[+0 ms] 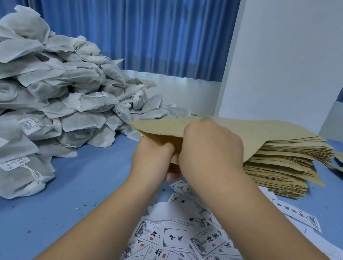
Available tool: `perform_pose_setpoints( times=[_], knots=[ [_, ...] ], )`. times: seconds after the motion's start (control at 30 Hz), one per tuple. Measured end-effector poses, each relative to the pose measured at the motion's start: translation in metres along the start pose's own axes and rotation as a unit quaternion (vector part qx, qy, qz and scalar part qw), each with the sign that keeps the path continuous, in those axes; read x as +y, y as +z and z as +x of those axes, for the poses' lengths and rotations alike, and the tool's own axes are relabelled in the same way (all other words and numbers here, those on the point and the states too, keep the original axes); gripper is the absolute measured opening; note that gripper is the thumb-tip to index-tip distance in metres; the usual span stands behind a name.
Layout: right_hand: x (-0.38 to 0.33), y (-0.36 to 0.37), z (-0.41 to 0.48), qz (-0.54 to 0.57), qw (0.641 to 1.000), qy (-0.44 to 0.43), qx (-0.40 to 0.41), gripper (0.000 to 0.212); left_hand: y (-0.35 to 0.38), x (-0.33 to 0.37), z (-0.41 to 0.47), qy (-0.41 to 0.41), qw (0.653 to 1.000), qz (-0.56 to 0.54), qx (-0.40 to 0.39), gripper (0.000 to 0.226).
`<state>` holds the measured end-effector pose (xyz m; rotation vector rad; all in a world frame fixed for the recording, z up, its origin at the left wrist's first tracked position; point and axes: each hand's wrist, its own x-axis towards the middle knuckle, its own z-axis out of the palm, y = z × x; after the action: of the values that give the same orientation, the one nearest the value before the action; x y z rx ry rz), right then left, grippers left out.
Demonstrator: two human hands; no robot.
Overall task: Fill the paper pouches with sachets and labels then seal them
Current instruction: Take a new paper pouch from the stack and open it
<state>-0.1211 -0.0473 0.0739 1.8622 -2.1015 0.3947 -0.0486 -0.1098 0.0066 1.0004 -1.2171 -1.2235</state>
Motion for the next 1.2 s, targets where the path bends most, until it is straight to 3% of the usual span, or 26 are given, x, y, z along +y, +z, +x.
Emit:
perform_pose_setpoints(
  times=[0.17,0.27,0.37,0.43,0.5,0.67,0.77,0.83,0.9,1.07,1.2],
  knots=[
    [0.001,0.003,0.0,0.01,1.0,-0.014,0.0,0.034,0.001,-0.001,-0.002,-0.046,0.998,0.008,-0.039,0.027],
    [0.004,0.0,0.001,0.025,1.0,-0.008,0.003,0.034,0.0,-0.001,0.0,-0.04,0.999,-0.001,-0.033,0.019],
    [0.016,-0.01,0.005,0.046,0.996,0.024,0.074,0.03,0.001,-0.004,0.003,-0.062,0.997,0.029,-0.027,0.024],
    [0.025,-0.015,0.007,0.07,0.989,0.05,0.119,0.023,0.002,-0.005,0.001,-0.105,0.993,0.025,-0.043,0.014],
    [0.033,-0.018,0.01,0.089,0.984,0.067,0.141,0.015,0.002,-0.004,-0.003,-0.166,0.983,-0.008,-0.081,0.005],
    [0.034,-0.017,0.009,0.105,0.985,0.074,0.114,0.013,-0.004,-0.004,0.0,-0.281,0.941,-0.161,-0.095,0.016],
    [0.025,-0.012,0.006,0.12,0.989,0.039,0.083,0.013,-0.004,-0.008,0.004,-0.213,0.965,-0.147,-0.034,0.015],
    [0.019,-0.01,0.006,0.125,0.989,0.02,0.072,0.015,-0.004,-0.01,0.007,-0.106,0.994,-0.031,0.01,0.008],
    [0.018,-0.011,0.006,0.127,0.988,0.016,0.084,0.016,-0.005,-0.01,0.008,-0.065,0.996,0.051,0.02,0.004],
    [0.018,-0.015,0.004,0.12,0.985,0.006,0.124,0.013,-0.015,-0.006,0.006,-0.264,0.961,-0.073,-0.024,0.018],
    [0.009,-0.011,0.001,0.117,0.985,-0.022,0.128,0.026,-0.017,-0.005,0.008,-0.275,0.954,-0.114,-0.043,0.017]
  ],
)
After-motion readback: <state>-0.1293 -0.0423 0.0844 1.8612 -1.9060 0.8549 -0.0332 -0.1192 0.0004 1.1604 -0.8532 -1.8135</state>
